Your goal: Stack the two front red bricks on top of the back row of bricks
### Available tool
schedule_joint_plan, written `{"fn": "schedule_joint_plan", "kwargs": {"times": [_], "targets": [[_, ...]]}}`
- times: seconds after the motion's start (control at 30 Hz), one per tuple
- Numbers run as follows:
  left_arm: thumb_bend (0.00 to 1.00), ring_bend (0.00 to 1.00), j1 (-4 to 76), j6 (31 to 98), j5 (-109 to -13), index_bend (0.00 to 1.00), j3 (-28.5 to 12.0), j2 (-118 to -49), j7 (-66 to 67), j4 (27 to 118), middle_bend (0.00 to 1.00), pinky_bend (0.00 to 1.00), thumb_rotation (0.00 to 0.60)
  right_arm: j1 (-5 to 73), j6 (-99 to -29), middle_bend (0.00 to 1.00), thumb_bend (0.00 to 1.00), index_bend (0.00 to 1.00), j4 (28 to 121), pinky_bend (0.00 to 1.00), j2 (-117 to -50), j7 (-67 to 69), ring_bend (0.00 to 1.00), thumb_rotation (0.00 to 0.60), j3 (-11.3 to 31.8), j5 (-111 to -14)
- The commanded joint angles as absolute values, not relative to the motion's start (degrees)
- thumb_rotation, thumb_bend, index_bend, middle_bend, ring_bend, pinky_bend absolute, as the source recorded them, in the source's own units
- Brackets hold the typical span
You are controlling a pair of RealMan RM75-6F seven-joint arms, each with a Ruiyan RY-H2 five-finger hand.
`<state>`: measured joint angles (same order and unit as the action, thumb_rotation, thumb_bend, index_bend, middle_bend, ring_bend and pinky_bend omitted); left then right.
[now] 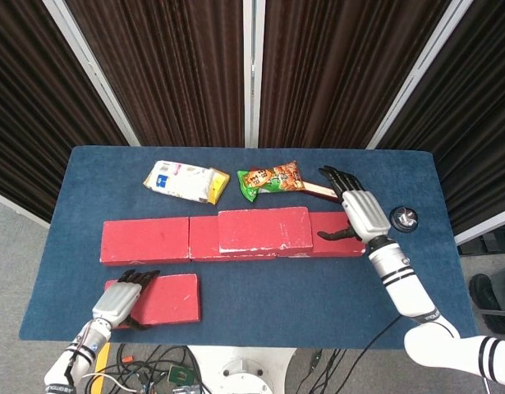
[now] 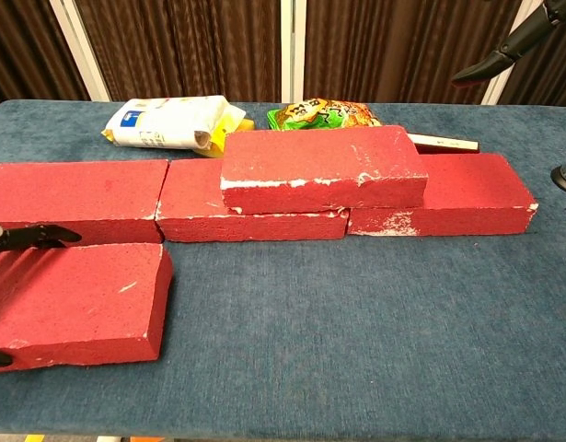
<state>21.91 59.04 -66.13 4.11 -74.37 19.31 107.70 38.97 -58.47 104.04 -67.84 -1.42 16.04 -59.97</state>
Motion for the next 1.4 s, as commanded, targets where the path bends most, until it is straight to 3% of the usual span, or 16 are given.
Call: {"fn": "schedule_joint_plan", "kwargs": {"times": [0.03,0.33,0.53,0.93,1.4], "targets": [[0.08,0.2,21.6,59.9,-67.2,0.0,4.3,-73.9,19.1,108.4,0.11,0.06,0.6,38.9,-58.5,0.0,0.0,0.0,104.0,0.0,-67.8,-1.4,0.0,0.6,16.1,-59.9],[0.09,0.2,20.1,63.8,-73.0,0.0,4.3,-69.0,15.3,112.1,0.11,0.06,0.6,38.6,-58.7,0.0,0.0,0.0,104.1,0.0,-67.4,-1.2,0.0,0.6,16.4,-59.8],[0.09,0.2,21.4,64.6,-74.7,0.0,1.2,-63.5,11.4,111.5,0.12,0.06,0.6,38.2,-59.2,0.0,0.0,0.0,104.9,0.0,-66.5,-1.4,0.0,0.6,16.6,-60.2],[0.09,0.19,31.5,47.5,-72.1,0.0,-5.2,-60.3,-6.0,100.4,0.12,0.06,0.6,37.2,-60.6,0.0,0.0,0.0,106.0,0.0,-65.3,-2.0,0.0,0.6,16.8,-60.5],[0.09,0.19,39.1,38.4,-71.8,0.0,-7.8,-66.8,-11.6,90.8,0.12,0.06,0.6,36.7,-60.7,0.0,0.0,0.0,105.8,0.0,-65.3,-2.0,0.0,0.6,16.6,-60.6]]}}
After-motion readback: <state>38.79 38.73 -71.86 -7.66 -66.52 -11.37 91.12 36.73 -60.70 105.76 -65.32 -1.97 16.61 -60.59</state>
